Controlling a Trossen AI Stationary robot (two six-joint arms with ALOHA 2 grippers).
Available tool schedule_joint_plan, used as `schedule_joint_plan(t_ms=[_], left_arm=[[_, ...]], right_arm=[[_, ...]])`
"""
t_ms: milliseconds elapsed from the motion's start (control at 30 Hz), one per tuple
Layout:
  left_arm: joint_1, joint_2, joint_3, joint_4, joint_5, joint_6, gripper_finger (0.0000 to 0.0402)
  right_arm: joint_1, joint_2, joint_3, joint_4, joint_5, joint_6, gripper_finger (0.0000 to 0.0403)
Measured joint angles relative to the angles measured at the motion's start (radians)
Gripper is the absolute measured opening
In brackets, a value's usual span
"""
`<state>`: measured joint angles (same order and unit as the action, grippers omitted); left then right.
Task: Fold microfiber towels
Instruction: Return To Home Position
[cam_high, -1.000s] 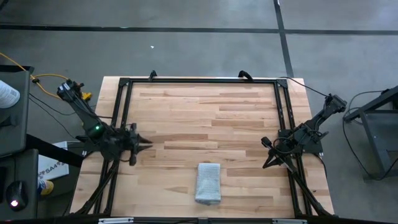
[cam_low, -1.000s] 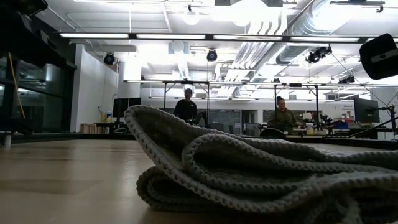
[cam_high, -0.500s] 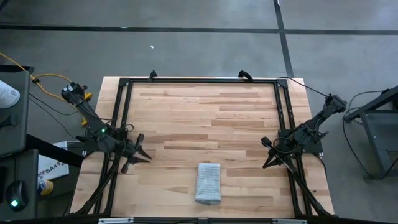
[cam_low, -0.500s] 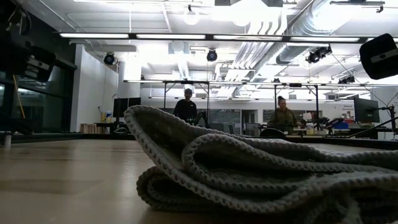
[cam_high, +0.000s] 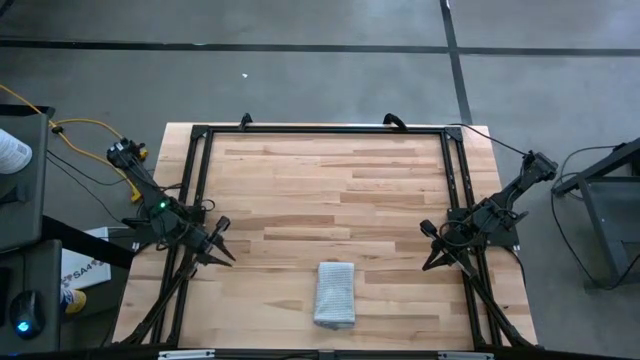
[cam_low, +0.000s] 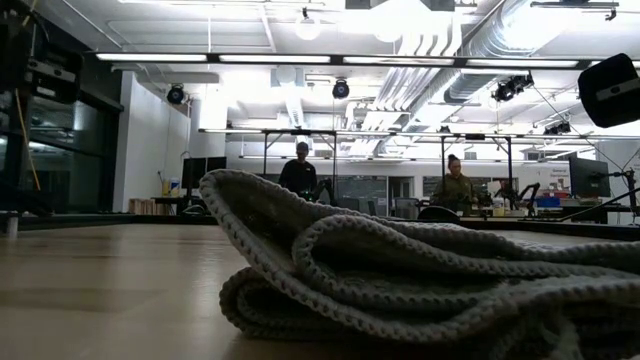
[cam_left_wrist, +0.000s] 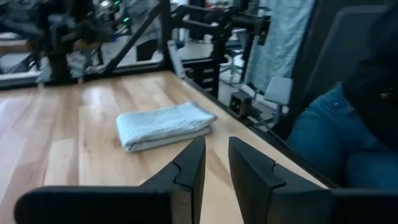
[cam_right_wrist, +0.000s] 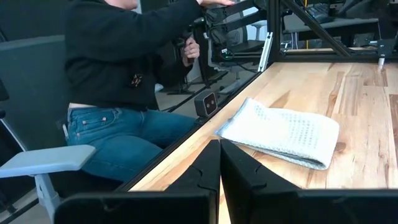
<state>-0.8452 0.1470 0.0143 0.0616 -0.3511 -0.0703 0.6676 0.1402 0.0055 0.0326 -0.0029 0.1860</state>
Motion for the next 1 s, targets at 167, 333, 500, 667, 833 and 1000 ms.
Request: schedule_joint_plan(t_ms=[167, 333, 500, 667, 833, 1000], left_arm=[[0.000, -0.022, -0.001, -0.006, 0.066, 0.042, 0.0069], [0.000, -0.022, -0.002, -0.021, 0.162, 0.077, 0.0069], [0.000, -0.022, -0.003, -0.046, 0.317, 0.126, 0.0069], [0.000, -0.022, -0.003, -0.053, 0.365, 0.092, 0.0069], [0.000, -0.026, -0.003, -0.053, 0.364, 0.045, 0.0069], [0.000, -0.098, -0.003, -0.053, 0.364, -0.019, 0.0069]], right_arm=[[0.000, 0.000, 0.000, 0.000, 0.000, 0.000, 0.0002], [0.000, 0.000, 0.000, 0.000, 0.000, 0.000, 0.0002], [0.000, 0.000, 0.000, 0.000, 0.000, 0.000, 0.0002], [0.000, 0.000, 0.000, 0.000, 0.000, 0.000, 0.0002], [0.000, 0.000, 0.000, 0.000, -0.001, 0.000, 0.0002], [0.000, 0.000, 0.000, 0.000, -0.001, 0.000, 0.0002]])
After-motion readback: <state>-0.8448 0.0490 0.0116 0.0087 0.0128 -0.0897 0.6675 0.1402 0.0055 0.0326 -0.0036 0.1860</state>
